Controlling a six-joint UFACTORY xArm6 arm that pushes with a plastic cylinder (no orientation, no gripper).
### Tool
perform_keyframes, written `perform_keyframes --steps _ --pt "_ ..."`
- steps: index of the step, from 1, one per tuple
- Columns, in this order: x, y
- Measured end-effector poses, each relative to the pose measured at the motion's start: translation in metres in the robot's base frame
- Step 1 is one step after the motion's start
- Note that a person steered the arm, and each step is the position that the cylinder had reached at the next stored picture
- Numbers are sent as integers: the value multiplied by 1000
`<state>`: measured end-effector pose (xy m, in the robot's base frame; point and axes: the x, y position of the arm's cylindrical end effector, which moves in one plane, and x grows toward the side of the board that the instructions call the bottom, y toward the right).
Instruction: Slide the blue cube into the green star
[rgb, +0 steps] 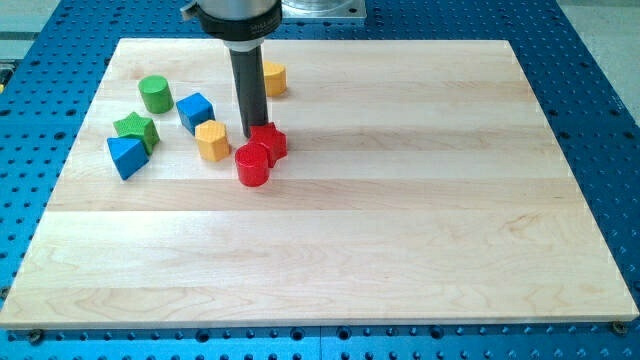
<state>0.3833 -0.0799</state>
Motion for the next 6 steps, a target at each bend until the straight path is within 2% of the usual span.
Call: perform_keyframes --steps 1,4,5,6 --pt "-20 3" --pt "-42 -74" --pt "-31 -87" --pt "-7 -50"
